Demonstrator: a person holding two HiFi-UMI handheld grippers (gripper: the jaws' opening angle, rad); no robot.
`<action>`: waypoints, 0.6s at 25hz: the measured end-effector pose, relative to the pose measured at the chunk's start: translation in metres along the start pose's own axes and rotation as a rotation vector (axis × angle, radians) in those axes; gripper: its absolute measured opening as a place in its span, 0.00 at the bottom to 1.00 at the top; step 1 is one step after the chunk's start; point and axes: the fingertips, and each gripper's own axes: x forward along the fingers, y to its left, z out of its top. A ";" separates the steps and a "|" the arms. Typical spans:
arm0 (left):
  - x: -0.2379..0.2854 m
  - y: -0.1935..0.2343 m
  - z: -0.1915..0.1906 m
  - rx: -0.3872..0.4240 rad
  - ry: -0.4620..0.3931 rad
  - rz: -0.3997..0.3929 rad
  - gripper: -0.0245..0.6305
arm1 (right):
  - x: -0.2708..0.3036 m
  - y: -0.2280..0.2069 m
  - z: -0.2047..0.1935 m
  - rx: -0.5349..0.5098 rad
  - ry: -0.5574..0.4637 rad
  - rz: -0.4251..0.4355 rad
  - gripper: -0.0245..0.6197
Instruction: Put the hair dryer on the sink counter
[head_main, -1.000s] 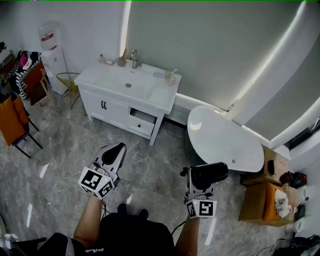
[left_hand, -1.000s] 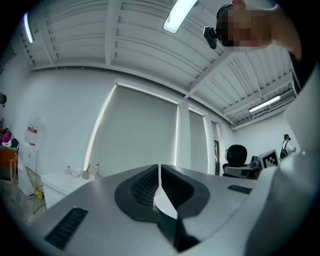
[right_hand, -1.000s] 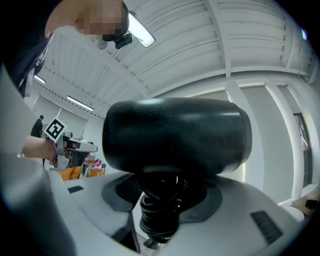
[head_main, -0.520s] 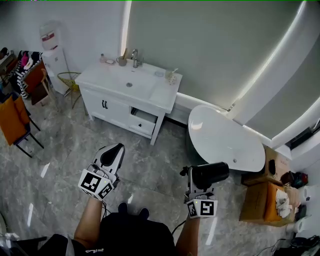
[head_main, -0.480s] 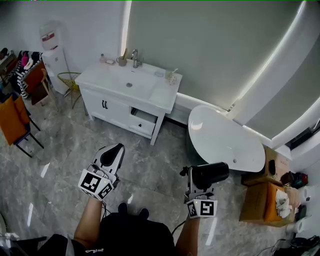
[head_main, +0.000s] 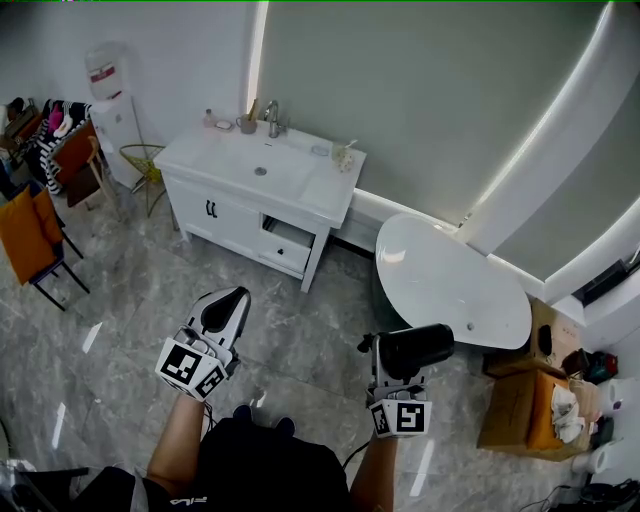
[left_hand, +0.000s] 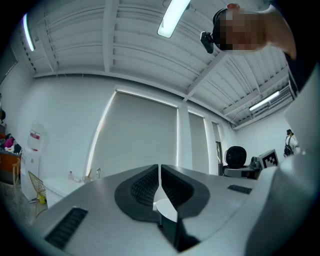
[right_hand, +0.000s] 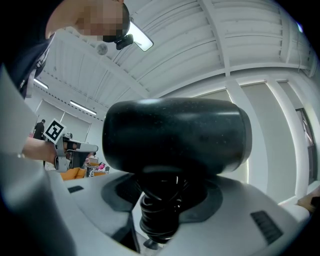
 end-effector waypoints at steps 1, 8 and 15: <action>0.000 -0.005 0.001 0.006 -0.002 0.001 0.09 | -0.002 -0.002 0.000 0.000 -0.002 0.005 0.38; 0.002 -0.032 -0.005 0.036 0.005 0.015 0.09 | -0.007 -0.015 -0.008 0.004 0.000 0.043 0.38; 0.006 -0.033 -0.006 0.046 0.004 0.041 0.09 | 0.003 -0.021 -0.009 0.007 -0.003 0.082 0.38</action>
